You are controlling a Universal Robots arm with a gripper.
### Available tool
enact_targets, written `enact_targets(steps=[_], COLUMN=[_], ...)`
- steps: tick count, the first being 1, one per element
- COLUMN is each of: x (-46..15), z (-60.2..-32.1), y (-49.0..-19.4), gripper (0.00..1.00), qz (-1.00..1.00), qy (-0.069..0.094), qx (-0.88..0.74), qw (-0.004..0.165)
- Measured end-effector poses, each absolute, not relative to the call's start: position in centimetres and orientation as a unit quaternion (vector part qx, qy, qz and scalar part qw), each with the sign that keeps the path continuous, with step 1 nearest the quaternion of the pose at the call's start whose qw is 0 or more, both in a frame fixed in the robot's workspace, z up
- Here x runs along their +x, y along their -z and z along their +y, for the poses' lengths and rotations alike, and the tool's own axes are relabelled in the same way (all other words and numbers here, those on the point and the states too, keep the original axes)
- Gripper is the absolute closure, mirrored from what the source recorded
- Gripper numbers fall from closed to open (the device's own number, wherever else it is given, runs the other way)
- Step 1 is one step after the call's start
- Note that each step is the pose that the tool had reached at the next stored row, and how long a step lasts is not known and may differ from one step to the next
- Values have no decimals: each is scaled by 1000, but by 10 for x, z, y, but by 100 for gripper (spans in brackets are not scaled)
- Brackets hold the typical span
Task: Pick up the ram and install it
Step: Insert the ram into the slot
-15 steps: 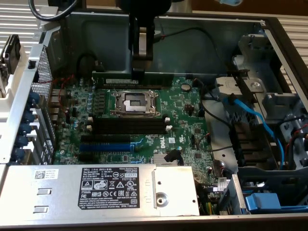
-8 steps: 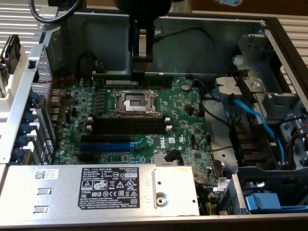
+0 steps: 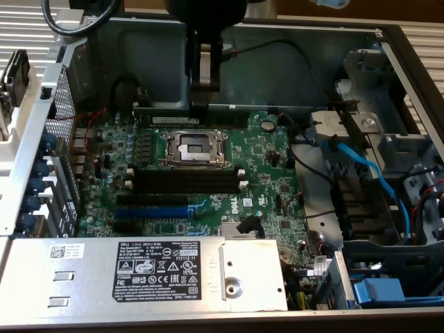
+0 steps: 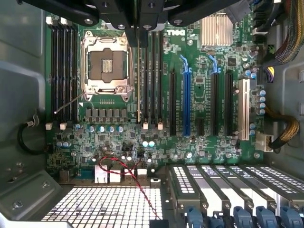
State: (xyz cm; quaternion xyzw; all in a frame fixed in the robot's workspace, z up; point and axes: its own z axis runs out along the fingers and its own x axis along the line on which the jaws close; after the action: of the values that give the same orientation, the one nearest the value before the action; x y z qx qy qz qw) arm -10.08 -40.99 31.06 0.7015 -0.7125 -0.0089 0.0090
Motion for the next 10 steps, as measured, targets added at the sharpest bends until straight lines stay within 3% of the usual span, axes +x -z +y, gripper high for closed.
enact_targets(steps=[10], x=[-103], z=[-413], y=[-306], gripper=[88], qz=[-723], qy=[9], qx=[691], qw=[8])
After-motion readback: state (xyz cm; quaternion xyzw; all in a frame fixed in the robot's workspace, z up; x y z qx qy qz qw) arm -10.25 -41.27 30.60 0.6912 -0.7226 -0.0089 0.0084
